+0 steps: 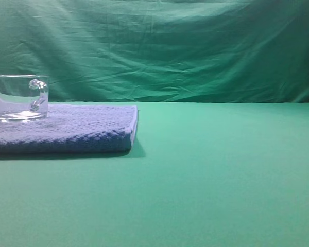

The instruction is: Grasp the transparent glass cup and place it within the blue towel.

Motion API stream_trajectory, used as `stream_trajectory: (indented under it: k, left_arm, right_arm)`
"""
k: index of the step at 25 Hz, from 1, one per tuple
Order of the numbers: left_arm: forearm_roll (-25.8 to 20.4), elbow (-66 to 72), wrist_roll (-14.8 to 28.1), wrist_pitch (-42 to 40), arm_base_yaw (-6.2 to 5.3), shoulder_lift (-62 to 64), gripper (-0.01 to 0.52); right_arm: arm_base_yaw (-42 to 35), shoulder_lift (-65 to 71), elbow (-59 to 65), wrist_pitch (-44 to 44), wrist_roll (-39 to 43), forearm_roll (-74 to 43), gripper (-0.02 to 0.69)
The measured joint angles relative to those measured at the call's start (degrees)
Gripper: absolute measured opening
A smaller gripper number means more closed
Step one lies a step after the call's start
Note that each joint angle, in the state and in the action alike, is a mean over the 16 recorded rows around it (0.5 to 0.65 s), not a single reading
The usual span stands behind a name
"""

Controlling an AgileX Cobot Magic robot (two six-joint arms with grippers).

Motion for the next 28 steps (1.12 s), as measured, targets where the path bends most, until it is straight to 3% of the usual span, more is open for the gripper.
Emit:
stream_trajectory:
  k: [28]
  left_arm:
    - [0.0,0.0,0.0,0.0,0.0,0.0,0.0]
  right_arm:
    - [-1.5,0.0,4.4,-1.2,-1.3,0.6,0.048]
